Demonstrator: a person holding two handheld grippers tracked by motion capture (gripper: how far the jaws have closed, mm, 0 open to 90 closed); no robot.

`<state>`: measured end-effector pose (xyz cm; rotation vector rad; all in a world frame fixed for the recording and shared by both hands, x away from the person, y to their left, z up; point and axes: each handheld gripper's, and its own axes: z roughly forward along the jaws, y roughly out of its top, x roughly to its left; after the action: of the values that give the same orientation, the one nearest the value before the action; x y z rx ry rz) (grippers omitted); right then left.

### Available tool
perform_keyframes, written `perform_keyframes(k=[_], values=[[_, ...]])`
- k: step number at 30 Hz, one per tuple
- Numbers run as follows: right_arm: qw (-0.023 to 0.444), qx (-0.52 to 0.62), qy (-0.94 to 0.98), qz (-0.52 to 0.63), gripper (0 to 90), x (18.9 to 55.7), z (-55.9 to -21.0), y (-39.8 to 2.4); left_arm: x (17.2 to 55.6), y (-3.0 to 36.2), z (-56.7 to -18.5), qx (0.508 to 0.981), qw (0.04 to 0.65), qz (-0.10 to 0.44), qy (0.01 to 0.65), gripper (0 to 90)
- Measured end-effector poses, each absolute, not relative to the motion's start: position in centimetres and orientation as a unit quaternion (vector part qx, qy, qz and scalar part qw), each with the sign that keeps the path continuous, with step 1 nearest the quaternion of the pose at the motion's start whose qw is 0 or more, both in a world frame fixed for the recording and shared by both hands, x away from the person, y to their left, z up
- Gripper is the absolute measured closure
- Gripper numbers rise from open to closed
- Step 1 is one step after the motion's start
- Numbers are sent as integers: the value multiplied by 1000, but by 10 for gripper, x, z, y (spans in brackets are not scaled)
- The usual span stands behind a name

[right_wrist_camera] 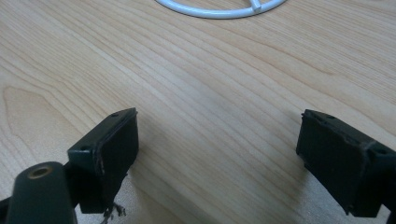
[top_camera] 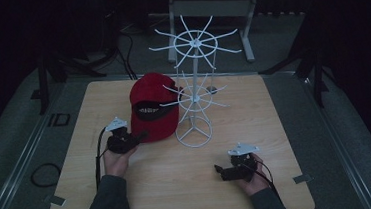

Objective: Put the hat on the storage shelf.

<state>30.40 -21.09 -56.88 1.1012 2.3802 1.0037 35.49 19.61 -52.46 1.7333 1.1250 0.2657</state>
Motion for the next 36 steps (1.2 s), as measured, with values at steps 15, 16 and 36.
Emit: perform_keyframes(k=[15,16,36], values=[[166,386,836,353,128,304,-569,-211,349,206,-515,698,518,132,476,854],[166,386,836,353,128,304,-569,-211,349,207,-515,695,520,134,478,854],[167,384,837,352,128,304,-569,-211,343,217,-504,672,536,157,486,854]])
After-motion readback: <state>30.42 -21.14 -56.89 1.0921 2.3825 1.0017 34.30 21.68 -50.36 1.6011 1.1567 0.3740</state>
